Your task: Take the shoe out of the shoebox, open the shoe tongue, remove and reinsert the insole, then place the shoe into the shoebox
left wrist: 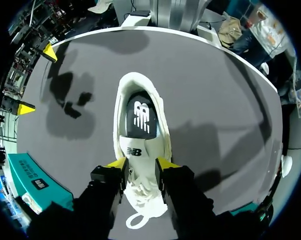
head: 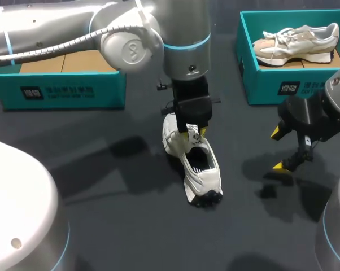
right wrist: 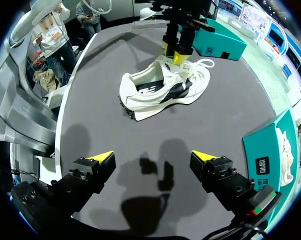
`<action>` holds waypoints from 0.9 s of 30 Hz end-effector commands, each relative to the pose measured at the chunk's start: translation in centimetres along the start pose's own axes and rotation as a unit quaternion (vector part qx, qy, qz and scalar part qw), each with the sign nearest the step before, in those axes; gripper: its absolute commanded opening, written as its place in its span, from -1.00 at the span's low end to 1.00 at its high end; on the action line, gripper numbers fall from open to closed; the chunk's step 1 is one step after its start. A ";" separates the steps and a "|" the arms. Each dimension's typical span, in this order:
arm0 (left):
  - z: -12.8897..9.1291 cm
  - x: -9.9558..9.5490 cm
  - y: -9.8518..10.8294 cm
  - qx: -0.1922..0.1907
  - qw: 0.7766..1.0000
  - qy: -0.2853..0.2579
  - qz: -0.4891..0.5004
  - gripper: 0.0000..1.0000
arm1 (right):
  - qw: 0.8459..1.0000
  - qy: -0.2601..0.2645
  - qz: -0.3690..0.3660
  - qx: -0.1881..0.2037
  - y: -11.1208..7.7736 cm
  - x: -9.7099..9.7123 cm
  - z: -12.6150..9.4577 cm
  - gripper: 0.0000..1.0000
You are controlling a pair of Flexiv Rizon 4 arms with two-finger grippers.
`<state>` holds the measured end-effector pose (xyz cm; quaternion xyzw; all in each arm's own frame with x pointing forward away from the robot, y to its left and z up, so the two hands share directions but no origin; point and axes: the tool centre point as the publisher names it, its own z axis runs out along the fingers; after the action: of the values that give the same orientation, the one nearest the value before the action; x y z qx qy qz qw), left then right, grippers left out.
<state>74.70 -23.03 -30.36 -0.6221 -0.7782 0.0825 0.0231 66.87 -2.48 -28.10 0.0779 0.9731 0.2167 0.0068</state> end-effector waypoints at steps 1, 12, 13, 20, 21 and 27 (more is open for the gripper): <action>2.5 0.0 -0.6 0.014 1.000 0.004 -0.003 -0.31 | 1.000 -0.002 0.000 0.001 0.0 0.1 0.1 1.00; -0.1 1.2 -1.6 -0.005 1.000 -0.031 0.002 -0.33 | 1.000 -0.002 0.000 0.001 0.0 0.1 0.1 1.00; -0.3 1.3 -1.7 -0.005 0.999 -0.034 0.004 -0.33 | 1.000 -0.002 0.000 0.001 0.0 0.1 0.1 1.00; 3.1 0.1 -2.4 -0.002 0.999 -0.032 0.001 -0.33 | 1.000 -0.002 0.000 0.001 0.0 0.1 0.1 1.00; 3.8 0.0 -2.5 -0.001 1.000 -0.030 0.000 -0.33 | 1.000 -0.002 0.000 0.001 0.0 0.1 0.1 1.00; 3.6 0.3 -2.7 -0.008 0.999 -0.038 -0.001 -0.33 | 1.000 -0.002 0.000 0.001 0.0 0.1 0.1 1.00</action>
<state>71.33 -23.70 -33.74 -0.6181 -0.7797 0.0995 -0.0075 66.87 -2.48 -28.10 0.0779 0.9731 0.2167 0.0068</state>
